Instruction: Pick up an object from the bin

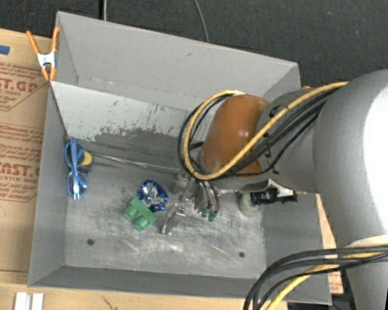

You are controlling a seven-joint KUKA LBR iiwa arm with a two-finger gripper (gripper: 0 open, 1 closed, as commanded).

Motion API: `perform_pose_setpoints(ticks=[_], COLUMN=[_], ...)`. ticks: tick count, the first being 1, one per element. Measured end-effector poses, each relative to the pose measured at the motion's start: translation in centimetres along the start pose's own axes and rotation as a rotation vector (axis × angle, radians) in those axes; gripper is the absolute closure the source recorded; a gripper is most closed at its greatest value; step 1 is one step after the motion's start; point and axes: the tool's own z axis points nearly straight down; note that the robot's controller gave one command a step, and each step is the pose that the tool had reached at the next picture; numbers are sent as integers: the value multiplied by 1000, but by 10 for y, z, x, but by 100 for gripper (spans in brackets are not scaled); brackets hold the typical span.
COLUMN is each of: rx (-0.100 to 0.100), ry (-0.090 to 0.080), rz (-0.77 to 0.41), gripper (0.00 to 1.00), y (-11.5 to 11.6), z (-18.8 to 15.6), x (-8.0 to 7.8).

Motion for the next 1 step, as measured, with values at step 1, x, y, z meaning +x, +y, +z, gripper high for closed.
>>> perform_pose_setpoints(ticks=[1], rx=[0], ry=[-5], rz=[-338], gripper=[0], y=[49], z=[0], x=[33])
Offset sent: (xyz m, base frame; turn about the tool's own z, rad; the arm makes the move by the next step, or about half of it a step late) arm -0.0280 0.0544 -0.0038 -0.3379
